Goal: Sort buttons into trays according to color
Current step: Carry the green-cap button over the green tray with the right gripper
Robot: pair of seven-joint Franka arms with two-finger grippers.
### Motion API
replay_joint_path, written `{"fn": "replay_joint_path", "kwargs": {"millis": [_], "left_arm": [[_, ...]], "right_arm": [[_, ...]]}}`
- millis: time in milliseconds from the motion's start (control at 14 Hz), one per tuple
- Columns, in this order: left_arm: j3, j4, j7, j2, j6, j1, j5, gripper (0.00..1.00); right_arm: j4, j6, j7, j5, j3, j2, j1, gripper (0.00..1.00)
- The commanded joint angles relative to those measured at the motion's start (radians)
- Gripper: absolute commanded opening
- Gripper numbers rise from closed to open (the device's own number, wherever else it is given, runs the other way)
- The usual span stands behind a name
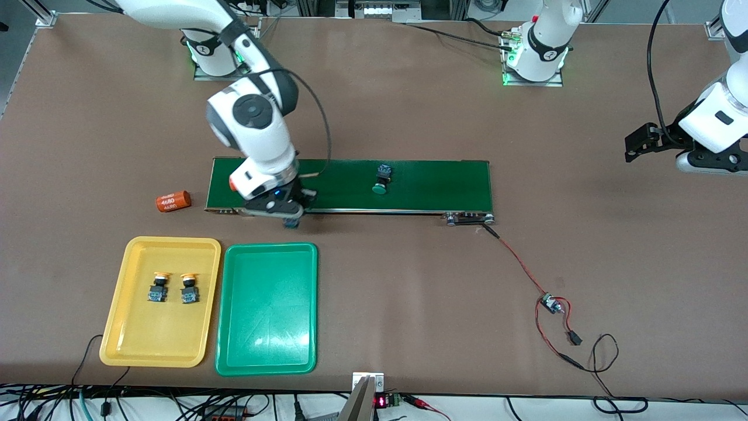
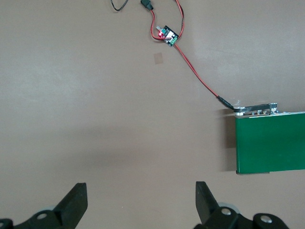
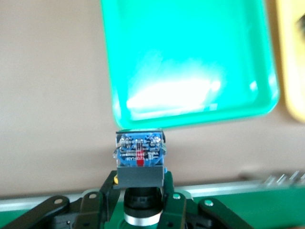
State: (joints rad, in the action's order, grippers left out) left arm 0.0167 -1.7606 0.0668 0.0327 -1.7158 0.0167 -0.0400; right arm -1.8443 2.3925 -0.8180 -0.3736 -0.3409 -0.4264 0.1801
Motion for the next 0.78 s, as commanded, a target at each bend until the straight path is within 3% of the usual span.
{"fn": "replay_joint_path", "kwargs": {"millis": [0,214,427,570,712], "left_arm": [[-0.011,0.018,0.019,-0.004,0.019,-0.011,0.009,1.00],[-0.011,0.020,0.019,-0.004,0.019,-0.011,0.009,1.00],[-0.011,0.020,0.019,-0.004,0.021,-0.011,0.009,1.00],[-0.011,0.020,0.019,-0.004,0.021,-0.012,0.009,1.00],[-0.011,0.020,0.019,-0.004,0.019,-0.012,0.009,1.00]], "right_arm": [[0.143,-0.010,0.179,-0.001,0.084,-0.130,-0.017,0.00],[0.207,0.043,0.229,-0.011,0.089,-0.239,-0.047,0.00],[0.247,0.183,0.235,-0.021,0.109,-0.339,-0.047,0.00],[0.257,0.208,0.238,-0.040,0.131,-0.367,-0.047,0.02],[0.257,0.208,0.250,-0.048,0.143,-0.374,-0.051,0.17]]}}
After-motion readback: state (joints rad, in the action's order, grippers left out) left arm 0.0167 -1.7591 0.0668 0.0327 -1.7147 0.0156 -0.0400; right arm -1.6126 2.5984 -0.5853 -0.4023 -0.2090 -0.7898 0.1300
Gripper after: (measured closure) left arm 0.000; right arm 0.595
